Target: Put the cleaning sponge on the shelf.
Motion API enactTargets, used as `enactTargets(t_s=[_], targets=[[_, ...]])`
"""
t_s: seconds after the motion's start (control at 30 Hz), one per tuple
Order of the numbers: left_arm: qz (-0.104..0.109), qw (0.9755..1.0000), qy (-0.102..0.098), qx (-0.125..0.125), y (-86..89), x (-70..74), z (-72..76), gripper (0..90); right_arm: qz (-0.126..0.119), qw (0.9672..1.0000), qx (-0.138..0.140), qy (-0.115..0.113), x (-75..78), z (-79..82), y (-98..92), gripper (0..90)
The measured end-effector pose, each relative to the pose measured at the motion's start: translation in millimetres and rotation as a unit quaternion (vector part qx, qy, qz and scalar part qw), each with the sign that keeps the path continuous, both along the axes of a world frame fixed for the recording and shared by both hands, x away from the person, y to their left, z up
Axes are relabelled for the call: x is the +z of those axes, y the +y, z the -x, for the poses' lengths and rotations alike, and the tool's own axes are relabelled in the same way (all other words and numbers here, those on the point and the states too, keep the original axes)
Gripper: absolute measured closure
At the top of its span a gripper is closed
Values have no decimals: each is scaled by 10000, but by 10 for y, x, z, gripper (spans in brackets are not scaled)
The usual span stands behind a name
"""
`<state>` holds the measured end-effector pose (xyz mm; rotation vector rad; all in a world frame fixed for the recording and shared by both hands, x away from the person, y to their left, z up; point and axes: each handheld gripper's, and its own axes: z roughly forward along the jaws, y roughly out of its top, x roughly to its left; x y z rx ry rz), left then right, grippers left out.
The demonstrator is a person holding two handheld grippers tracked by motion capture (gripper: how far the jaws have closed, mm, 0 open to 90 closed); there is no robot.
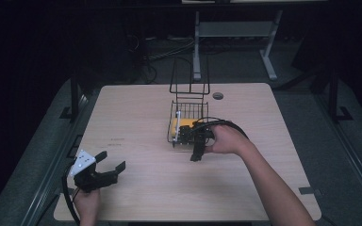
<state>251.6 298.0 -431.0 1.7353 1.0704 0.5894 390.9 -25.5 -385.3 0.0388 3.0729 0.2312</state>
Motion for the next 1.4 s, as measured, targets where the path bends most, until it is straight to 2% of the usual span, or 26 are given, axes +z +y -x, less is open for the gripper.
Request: enactTargets(t_s=[0.13,0.7,1.4], targets=[[-4,10000,3,-3,-7,-1,3,130,39,10000,-4,-15,-12,27,-26,162],[-27,10000,6,-6,-12,0,6,130,-73,9999,-115,43,-88,155,-153,160],[-58,10000,5,-18,-25,-2,6,130,-43,9999,-144,71,-187,280,-260,161]])
